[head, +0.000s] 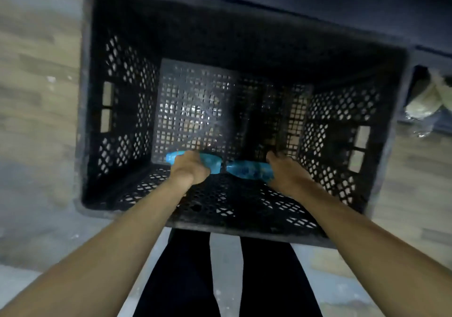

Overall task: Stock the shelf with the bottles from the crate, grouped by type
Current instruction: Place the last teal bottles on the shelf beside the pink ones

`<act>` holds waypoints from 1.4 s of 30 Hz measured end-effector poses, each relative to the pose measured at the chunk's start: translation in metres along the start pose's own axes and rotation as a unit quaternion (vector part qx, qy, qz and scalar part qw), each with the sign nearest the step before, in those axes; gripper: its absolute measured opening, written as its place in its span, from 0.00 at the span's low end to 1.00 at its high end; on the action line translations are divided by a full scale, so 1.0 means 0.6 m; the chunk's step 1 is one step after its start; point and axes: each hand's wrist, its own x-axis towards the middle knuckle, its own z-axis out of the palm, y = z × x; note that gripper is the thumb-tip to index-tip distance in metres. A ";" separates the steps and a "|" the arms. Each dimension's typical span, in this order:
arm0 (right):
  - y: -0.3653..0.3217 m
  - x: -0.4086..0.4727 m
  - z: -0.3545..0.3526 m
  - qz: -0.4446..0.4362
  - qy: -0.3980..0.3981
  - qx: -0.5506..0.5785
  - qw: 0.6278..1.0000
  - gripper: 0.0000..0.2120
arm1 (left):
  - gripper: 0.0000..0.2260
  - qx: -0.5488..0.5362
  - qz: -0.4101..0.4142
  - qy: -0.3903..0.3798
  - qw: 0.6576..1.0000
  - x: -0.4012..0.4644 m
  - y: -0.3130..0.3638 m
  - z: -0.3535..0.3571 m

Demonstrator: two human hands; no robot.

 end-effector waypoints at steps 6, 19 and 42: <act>0.007 0.099 0.082 -0.005 0.020 -0.111 0.994 0.38 | 0.33 -0.221 -0.143 0.070 0.962 0.127 0.000 0.073; 0.019 0.117 0.091 -0.060 0.211 -0.093 0.971 0.31 | 0.36 -0.275 -0.153 0.213 0.925 0.163 0.040 0.106; -0.053 0.032 -0.013 0.118 0.257 0.148 0.948 0.34 | 0.29 -0.010 0.071 0.260 0.963 0.043 0.026 0.033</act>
